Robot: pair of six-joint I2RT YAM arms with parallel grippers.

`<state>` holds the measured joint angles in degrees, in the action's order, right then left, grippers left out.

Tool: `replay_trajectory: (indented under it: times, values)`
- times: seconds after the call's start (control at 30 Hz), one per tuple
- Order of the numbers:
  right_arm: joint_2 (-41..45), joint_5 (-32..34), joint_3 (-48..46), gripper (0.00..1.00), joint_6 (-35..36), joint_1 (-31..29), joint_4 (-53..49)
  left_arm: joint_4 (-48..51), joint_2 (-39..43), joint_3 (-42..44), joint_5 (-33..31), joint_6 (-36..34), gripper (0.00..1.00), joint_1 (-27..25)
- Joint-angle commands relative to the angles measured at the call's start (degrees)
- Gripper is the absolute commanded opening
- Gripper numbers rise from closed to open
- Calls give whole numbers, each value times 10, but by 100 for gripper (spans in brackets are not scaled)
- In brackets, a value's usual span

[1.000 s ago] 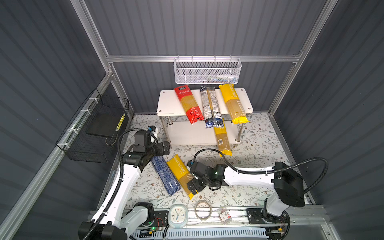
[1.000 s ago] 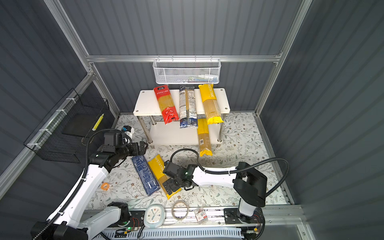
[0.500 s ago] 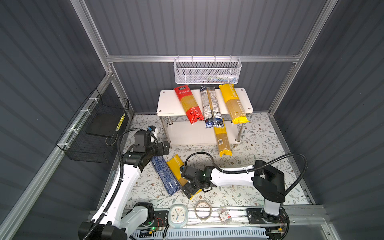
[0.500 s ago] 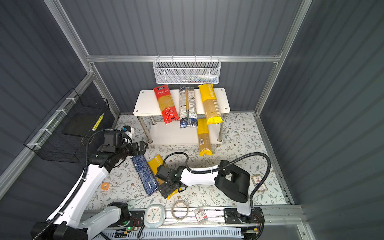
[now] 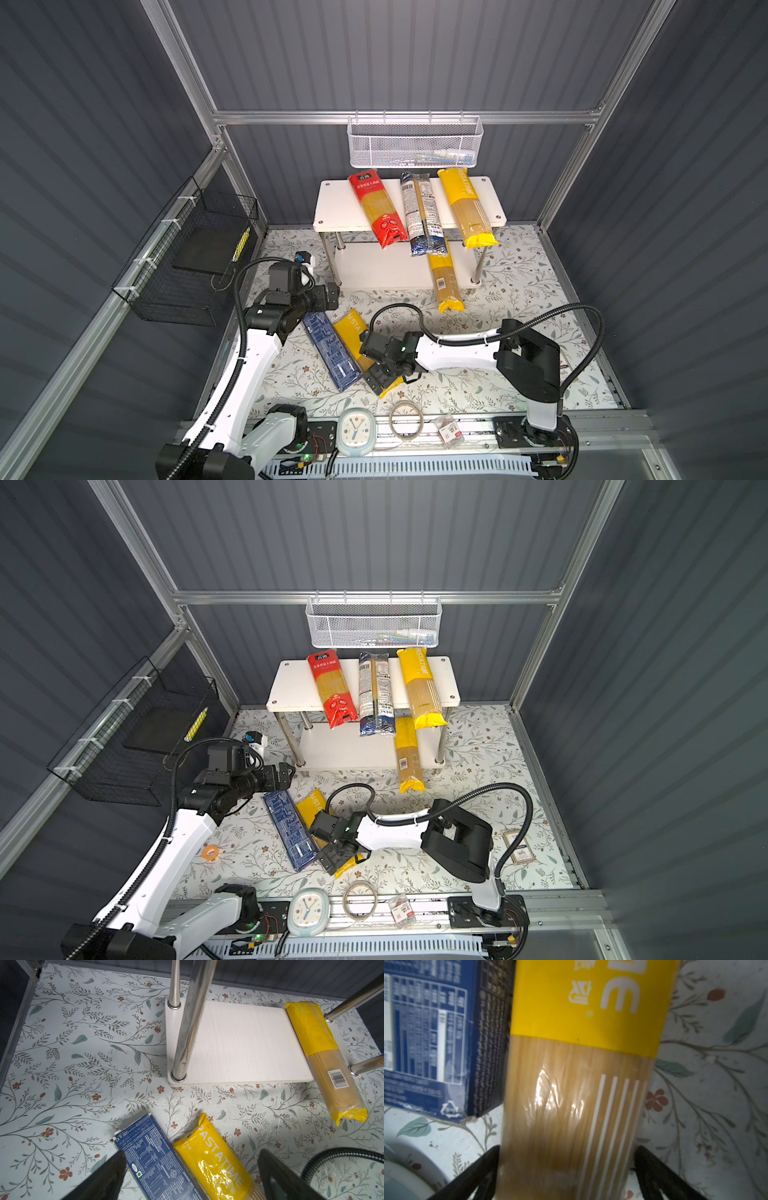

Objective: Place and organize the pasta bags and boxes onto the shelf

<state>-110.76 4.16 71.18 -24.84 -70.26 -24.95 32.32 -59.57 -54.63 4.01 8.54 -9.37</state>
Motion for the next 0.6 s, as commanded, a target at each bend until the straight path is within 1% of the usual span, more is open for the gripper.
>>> replay_trajectory:
  times: [0.0,0.2,0.37,0.57]
  values:
    - [-17,9,2,99,-4,3,-26,13,9,2,4,-9,100,3]
    - [-40,3,26,99,-4,3,-51,12,10,2,6,-9,100,3]
    - [-51,-12,34,99,0,5,-49,12,10,2,3,-9,100,3]
    - [-53,-52,21,99,-1,21,-38,13,10,3,4,-9,100,3]
